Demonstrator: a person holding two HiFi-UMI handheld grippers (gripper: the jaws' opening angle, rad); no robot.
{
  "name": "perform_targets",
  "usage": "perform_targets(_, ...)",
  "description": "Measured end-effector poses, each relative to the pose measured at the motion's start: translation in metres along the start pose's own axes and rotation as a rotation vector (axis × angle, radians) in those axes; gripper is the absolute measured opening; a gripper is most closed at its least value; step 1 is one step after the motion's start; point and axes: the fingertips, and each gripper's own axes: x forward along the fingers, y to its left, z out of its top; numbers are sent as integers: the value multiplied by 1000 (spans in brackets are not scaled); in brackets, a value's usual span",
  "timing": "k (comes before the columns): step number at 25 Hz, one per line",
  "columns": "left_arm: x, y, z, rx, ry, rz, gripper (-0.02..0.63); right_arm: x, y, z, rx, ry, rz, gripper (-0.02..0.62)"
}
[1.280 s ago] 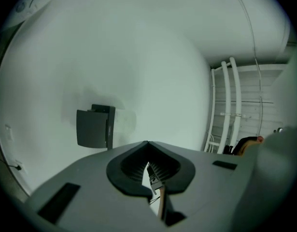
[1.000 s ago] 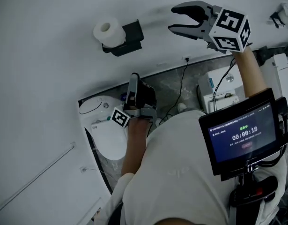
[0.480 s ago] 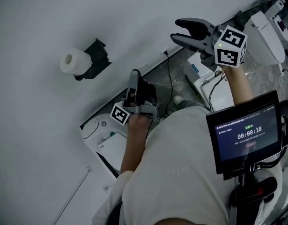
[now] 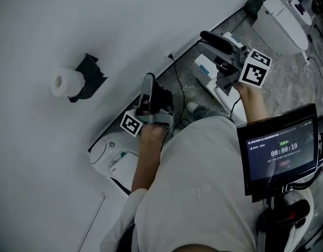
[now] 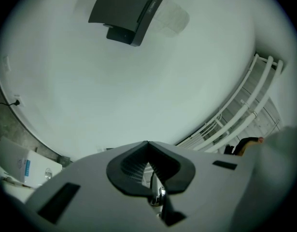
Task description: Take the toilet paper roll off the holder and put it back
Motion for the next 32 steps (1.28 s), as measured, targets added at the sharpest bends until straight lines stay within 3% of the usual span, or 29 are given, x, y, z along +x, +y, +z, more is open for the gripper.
perform_targets(7,3,5,-7,-17,12,0,6,-32,-16,3,71,-183,-115,236)
perform_targets(10,2,6,-7,-18,9,0,6,-39,-15,1,91,-229,-117,236)
perform_targets(32,-1,4,-2,-7,1,13,6,-33,-13,3,142,-280,-89,233)
